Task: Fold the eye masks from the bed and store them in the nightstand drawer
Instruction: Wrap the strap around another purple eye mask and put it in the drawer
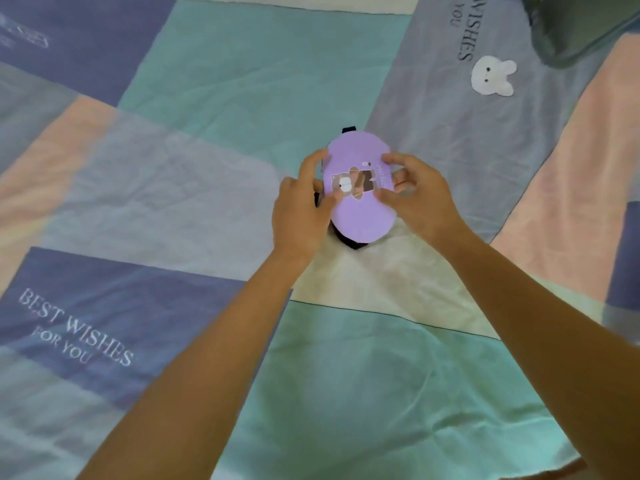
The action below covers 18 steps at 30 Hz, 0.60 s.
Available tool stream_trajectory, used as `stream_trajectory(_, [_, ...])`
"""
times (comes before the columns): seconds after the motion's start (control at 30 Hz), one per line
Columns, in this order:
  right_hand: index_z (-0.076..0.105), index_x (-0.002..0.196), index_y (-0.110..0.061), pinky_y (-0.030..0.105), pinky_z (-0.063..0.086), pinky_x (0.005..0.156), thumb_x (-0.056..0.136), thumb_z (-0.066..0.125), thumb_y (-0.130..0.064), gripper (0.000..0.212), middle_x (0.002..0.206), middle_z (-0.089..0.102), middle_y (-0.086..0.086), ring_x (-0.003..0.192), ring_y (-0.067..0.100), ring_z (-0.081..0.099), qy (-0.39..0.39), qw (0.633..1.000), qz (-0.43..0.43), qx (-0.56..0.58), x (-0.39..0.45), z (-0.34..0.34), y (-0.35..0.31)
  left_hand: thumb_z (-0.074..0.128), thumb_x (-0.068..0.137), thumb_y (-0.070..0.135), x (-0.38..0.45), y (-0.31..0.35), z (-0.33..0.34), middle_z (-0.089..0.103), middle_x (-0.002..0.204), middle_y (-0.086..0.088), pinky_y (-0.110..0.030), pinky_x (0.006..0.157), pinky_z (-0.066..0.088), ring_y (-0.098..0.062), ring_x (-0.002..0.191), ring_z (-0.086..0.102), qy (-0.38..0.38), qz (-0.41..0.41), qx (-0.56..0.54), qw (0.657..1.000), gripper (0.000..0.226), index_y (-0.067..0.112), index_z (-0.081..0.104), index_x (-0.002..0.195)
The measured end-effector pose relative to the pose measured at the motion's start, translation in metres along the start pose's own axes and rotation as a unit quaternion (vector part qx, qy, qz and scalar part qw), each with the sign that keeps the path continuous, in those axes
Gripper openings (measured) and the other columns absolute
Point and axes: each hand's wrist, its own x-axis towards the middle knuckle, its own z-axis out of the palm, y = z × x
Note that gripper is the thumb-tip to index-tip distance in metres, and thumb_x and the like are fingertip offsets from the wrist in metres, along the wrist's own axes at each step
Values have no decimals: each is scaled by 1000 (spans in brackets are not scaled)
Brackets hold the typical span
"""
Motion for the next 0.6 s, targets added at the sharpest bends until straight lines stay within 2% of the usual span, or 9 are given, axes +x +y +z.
stream_trajectory(0.1, [61,122,-11,26,48,84,75,76,-11,49,97,62,3,82,18,58,-6,992,-86,-91,-7,-18,-13,77,74,31,2,19,-19,66,88,6,-24,70,30,-15,86,38,1,108,142,984,54,26,61,125])
stream_trajectory(0.17, [69,109,-10,41,49,82,73,77,-15,38,93,64,10,85,28,61,2,976,-145,-163,-11,-31,-24,78,71,29,3,33,-31,66,83,0,-22,69,30,-16,85,37,25,165,141,976,40,21,71,110])
stream_trajectory(0.23, [73,92,-14,35,47,77,72,78,-20,21,86,59,8,82,24,60,28,974,-167,-151,-16,-42,-35,77,71,30,3,42,-39,57,81,2,-14,70,29,-16,87,39,56,178,94,978,24,23,75,94])
stream_trajectory(0.3, [71,80,-22,22,43,74,71,81,-22,14,81,52,-1,78,9,55,37,986,-147,-76,-21,-52,-46,76,74,29,1,53,-43,53,94,4,-8,78,30,-15,95,45,37,122,-4,992,17,29,70,90])
stream_trajectory(0.33, [69,77,-24,17,42,72,70,82,-22,15,79,51,-4,75,5,53,26,991,-127,-31,-22,-55,-50,75,76,27,-3,60,-44,55,102,4,-10,83,34,-12,100,51,-13,75,-82,994,19,30,67,93])
stream_trajectory(0.4, [68,75,-15,20,43,68,69,83,-19,16,75,58,1,70,8,54,-15,994,-87,68,-27,-57,-59,73,80,14,-10,70,-43,64,110,2,-21,89,47,-8,101,61,-140,-1,-234,962,29,21,65,107])
stream_trajectory(0.43, [68,78,-8,25,44,68,70,82,-17,18,76,61,7,72,13,55,-26,990,-69,119,-30,-55,-62,72,81,8,-14,73,-40,67,109,-1,-24,86,52,-10,98,64,-169,-16,-271,948,33,13,64,113])
stream_trajectory(0.53, [65,94,-6,27,54,70,74,77,-9,23,83,65,5,75,14,62,33,967,3,252,-41,-41,-61,73,78,8,-22,76,-30,70,98,-8,-31,65,55,-21,81,68,-113,-60,-305,944,35,6,65,112])
stream_trajectory(0.6, [61,105,-8,25,55,71,75,76,-9,33,83,63,0,75,11,62,92,945,58,308,-52,-28,-56,74,76,9,-25,77,-27,72,102,-10,-39,74,59,-26,90,71,-45,-107,-351,929,35,7,66,110])
